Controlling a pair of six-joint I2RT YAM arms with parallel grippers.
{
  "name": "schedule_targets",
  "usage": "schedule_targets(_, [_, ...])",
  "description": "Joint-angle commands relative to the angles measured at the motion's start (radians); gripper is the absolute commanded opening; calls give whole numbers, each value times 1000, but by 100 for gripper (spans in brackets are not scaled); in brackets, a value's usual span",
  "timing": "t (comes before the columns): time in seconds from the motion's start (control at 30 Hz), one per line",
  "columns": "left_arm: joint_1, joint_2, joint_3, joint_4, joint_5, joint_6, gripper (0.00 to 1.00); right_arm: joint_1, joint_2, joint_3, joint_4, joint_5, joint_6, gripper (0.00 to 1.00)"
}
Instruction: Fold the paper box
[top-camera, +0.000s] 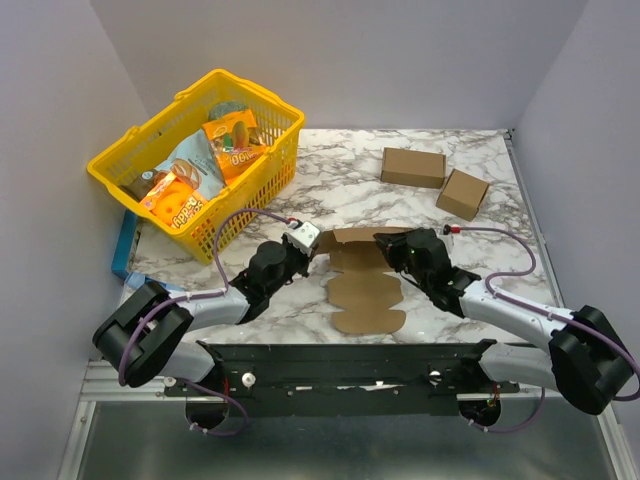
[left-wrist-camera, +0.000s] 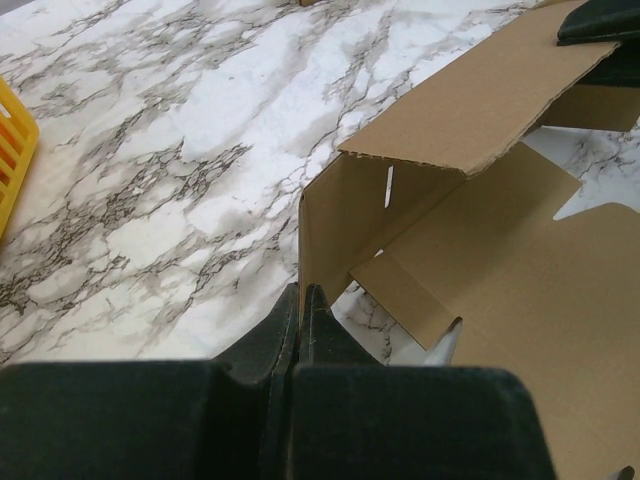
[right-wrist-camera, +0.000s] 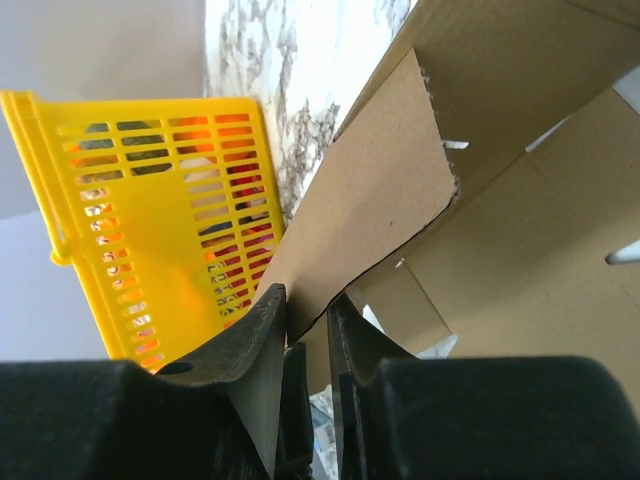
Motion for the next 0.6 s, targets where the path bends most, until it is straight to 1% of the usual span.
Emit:
schedule_targets(0.0, [-4, 15, 25, 11, -1, 2, 0, -4, -3, -65, 153, 96, -52, 28])
schedule_targets(0.23, [-4, 22, 37, -7, 1, 2, 0, -5, 20, -86, 253, 96, -72, 17])
schedule_targets(0.27, [-3, 21, 39, -13, -1, -26, 0, -4, 26, -95, 264, 96, -74, 15])
schedule_targets(0.33, [-4, 16, 42, -16, -2, -37, 6, -4, 34, -100, 288, 98, -79, 14])
schedule_targets(0.37, [-3, 13, 42, -16, -1, -41, 12, -2, 41, -108, 299, 96, -79, 13])
schedule_targets(0.4, [-1, 12, 45, -18, 2, -43, 23, -4, 44, -115, 313, 95, -79, 12])
schedule_targets(0.47, [3, 10, 60, -42, 7, -50, 34, -2, 50, -129, 362, 93, -85, 10])
schedule_targets(0.5, [3, 9, 66, -51, 8, -55, 49, -4, 57, -143, 377, 95, -91, 10])
schedule_targets(0.57, [8, 1, 83, -77, 16, -55, 60, -4, 64, -155, 423, 98, -95, 10])
